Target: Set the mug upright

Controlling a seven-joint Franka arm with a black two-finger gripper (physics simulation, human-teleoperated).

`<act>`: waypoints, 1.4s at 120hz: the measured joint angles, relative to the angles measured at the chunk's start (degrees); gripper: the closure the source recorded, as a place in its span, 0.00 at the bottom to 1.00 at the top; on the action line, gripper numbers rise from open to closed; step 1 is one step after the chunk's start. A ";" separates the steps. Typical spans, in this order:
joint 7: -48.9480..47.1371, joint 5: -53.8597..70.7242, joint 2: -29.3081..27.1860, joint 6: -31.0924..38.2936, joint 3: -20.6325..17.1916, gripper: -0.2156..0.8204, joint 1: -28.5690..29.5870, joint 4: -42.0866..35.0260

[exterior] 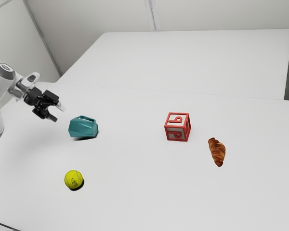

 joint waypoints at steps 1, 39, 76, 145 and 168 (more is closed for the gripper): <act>0.26 -0.23 0.11 0.15 0.00 0.21 0.04 0.00; 7.20 -5.16 2.44 3.90 -0.14 0.21 0.26 -3.08; 11.01 -12.61 3.39 0.40 -0.60 0.21 0.26 -7.05; 14.66 -14.41 3.33 -2.02 -1.71 0.87 0.09 -7.14; 15.22 -14.39 2.18 -2.09 -1.68 0.93 -0.15 -7.20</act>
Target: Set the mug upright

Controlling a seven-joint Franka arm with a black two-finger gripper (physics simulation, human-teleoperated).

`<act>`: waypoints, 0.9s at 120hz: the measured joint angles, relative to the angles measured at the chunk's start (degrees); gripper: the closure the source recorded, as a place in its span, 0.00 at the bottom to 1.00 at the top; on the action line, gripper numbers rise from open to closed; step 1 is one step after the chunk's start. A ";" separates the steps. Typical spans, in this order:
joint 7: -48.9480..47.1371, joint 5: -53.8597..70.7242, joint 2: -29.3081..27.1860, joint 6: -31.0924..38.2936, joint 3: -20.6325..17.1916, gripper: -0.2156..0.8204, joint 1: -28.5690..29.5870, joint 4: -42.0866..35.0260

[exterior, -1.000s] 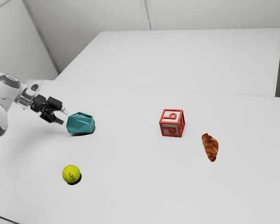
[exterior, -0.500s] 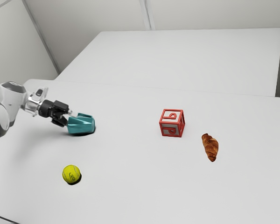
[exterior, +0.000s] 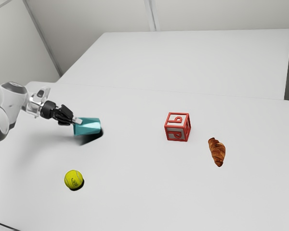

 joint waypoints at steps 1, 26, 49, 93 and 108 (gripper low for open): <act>0.02 0.01 -0.14 0.00 0.00 0.93 -0.02 0.00; -0.13 2.96 -7.18 0.00 0.01 0.96 -2.75 -0.21; -4.86 20.05 -14.19 3.33 -4.29 0.96 -6.84 -0.12; -20.61 58.73 -15.46 10.88 -20.29 0.97 -9.86 3.96; -24.95 65.10 -13.27 12.53 -21.79 0.97 -12.08 4.75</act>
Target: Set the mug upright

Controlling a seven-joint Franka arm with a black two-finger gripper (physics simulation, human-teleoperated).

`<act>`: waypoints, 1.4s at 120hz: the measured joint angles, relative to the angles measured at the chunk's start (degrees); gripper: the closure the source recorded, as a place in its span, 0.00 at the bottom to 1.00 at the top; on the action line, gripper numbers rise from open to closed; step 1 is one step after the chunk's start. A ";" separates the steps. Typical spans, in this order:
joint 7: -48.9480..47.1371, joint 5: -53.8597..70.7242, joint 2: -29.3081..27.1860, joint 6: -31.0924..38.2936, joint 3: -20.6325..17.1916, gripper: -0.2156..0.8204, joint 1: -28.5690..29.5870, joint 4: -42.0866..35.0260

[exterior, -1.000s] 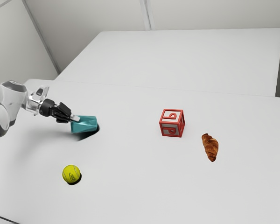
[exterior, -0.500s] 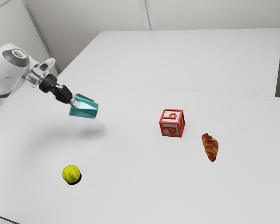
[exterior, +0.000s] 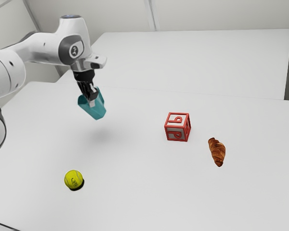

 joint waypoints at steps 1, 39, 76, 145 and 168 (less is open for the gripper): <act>-0.26 0.28 0.11 0.10 -0.04 0.97 -0.09 0.01; -7.86 5.46 1.15 4.12 -0.83 0.97 -2.68 -4.30; -12.22 6.41 4.16 5.21 -0.96 0.97 -2.71 -5.19; -15.81 5.87 4.03 5.19 -0.96 0.47 -2.62 -5.23; -16.26 0.15 -4.87 2.27 -0.34 0.31 -2.57 -3.56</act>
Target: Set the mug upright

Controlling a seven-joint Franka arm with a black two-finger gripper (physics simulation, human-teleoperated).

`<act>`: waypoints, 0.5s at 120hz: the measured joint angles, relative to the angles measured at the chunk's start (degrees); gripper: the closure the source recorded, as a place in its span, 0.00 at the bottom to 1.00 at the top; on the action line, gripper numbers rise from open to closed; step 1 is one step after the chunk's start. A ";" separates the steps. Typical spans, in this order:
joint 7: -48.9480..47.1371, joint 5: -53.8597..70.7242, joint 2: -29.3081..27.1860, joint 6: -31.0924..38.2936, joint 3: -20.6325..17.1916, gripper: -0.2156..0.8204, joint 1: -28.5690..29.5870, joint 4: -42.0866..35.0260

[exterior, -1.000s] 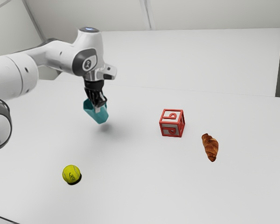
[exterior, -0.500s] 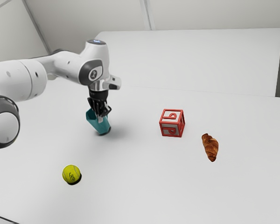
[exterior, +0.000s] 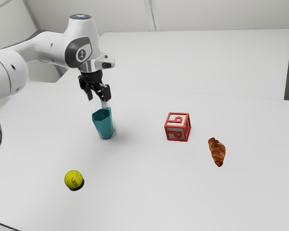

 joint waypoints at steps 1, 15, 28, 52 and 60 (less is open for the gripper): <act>-0.02 -0.40 -0.28 -0.19 0.10 0.31 0.05 0.12; -0.24 -5.83 -4.21 -2.49 1.51 0.27 0.67 2.00; -0.43 -8.53 -7.30 -4.48 1.87 0.24 0.86 3.22; -0.67 -10.80 -10.00 -7.40 1.90 0.22 0.43 3.29; -0.73 -11.09 -10.47 -8.10 1.92 0.22 0.38 3.16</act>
